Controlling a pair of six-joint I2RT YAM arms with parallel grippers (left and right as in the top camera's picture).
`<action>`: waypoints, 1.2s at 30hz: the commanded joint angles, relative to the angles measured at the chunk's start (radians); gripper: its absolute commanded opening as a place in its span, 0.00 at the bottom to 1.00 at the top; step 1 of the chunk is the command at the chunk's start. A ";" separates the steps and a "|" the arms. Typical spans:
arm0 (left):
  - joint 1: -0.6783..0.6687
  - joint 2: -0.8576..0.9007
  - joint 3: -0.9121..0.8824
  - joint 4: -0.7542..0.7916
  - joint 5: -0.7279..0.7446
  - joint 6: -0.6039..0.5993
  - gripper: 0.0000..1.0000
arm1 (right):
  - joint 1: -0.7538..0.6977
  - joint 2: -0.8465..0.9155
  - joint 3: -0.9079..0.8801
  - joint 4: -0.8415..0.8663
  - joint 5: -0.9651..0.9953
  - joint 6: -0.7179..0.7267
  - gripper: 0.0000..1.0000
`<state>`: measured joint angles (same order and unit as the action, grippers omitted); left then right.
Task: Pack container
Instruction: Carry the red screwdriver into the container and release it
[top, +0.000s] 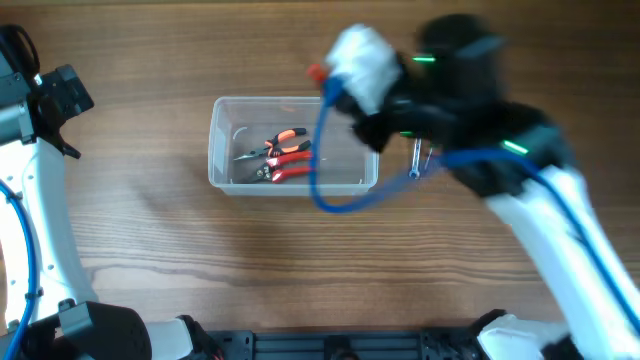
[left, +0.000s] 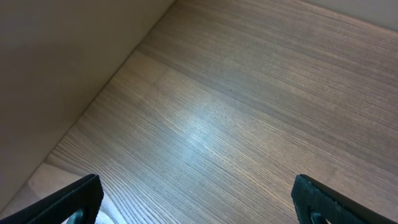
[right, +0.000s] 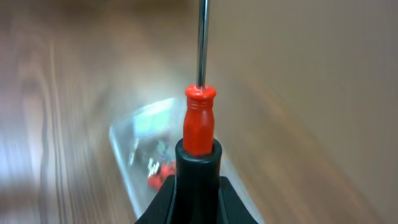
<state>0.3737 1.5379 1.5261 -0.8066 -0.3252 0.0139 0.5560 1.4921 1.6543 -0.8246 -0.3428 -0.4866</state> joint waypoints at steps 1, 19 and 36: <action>0.004 0.007 0.008 0.003 -0.009 0.001 1.00 | 0.005 0.190 -0.108 -0.014 0.060 -0.256 0.04; 0.004 0.007 0.008 0.003 -0.009 0.001 1.00 | 0.006 0.537 -0.026 -0.032 0.296 -0.264 0.32; 0.004 0.007 0.008 0.003 -0.009 0.001 1.00 | -0.452 0.365 0.018 -0.070 0.020 0.566 0.56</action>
<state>0.3737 1.5379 1.5261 -0.8062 -0.3252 0.0139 0.1562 1.7653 1.7401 -0.8886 -0.1669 -0.2325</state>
